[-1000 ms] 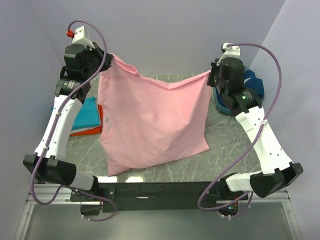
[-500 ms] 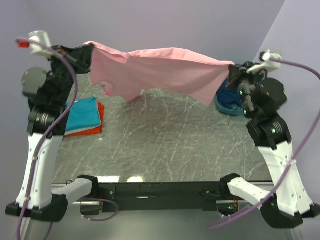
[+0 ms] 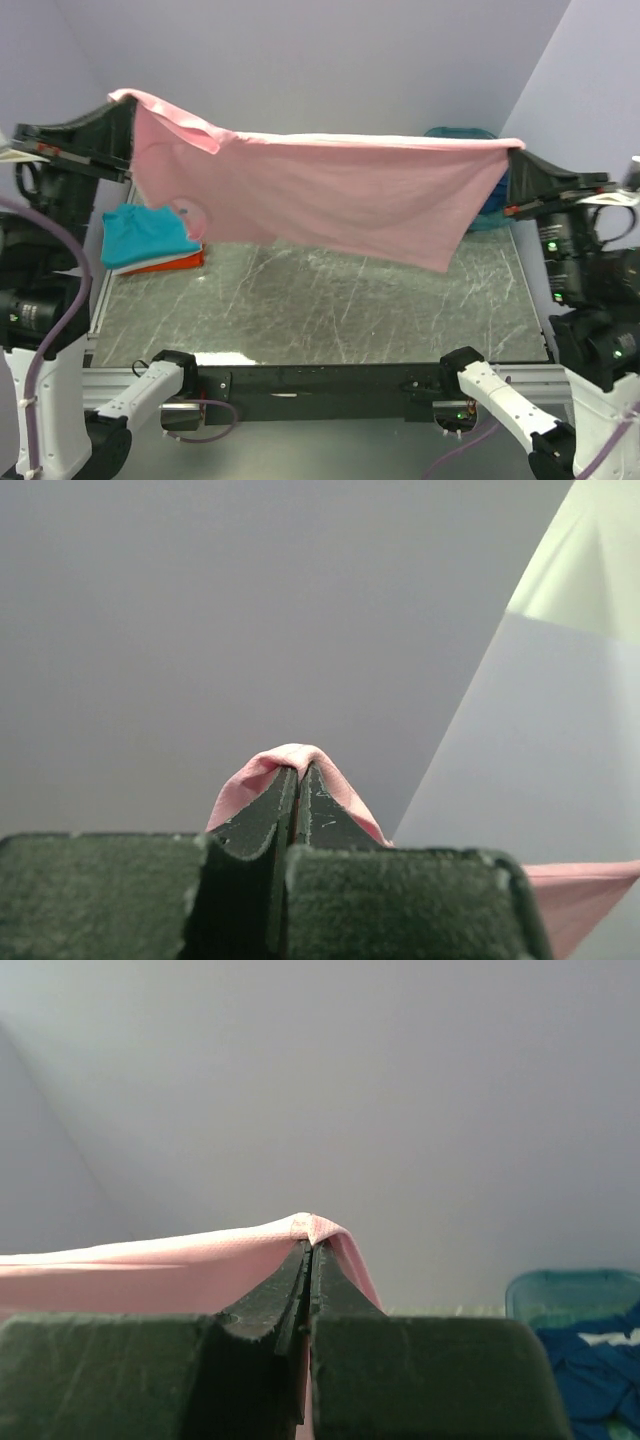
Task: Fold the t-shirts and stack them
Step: Flatten the tshirt out
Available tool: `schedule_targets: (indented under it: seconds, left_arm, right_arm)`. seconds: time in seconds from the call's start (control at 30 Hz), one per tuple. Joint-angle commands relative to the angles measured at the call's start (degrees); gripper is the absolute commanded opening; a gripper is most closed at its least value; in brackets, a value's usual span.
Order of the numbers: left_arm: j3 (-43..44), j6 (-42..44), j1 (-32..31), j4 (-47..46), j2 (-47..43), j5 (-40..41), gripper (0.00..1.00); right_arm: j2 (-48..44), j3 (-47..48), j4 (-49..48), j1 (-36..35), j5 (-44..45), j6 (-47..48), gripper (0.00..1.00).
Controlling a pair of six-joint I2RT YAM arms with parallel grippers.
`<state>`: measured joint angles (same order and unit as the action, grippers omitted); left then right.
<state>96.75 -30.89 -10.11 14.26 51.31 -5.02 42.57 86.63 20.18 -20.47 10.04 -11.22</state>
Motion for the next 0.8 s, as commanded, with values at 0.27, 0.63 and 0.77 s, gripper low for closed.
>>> schedule_targets:
  seconds: [0.27, 0.63, 0.77]
  left_arm:
    - [-12.9, -4.2, 0.1, -3.1, 8.5, -7.5, 0.01]
    - [-7.5, -0.4, 1.1, -12.6, 45.7, -13.4, 0.02]
    - [9.2, -2.8, 1.4, -6.4, 63.3, -14.9, 0.61]
  right_arm:
    - [2.9, -15.9, 2.6, 0.7, 8.2, -2.5, 0.00]
    - [33.3, -25.2, -12.1, 13.3, -4.6, -2.5, 0.00]
    - [49.0, -11.5, -3.1, 13.7, -5.9, -1.2, 0.40]
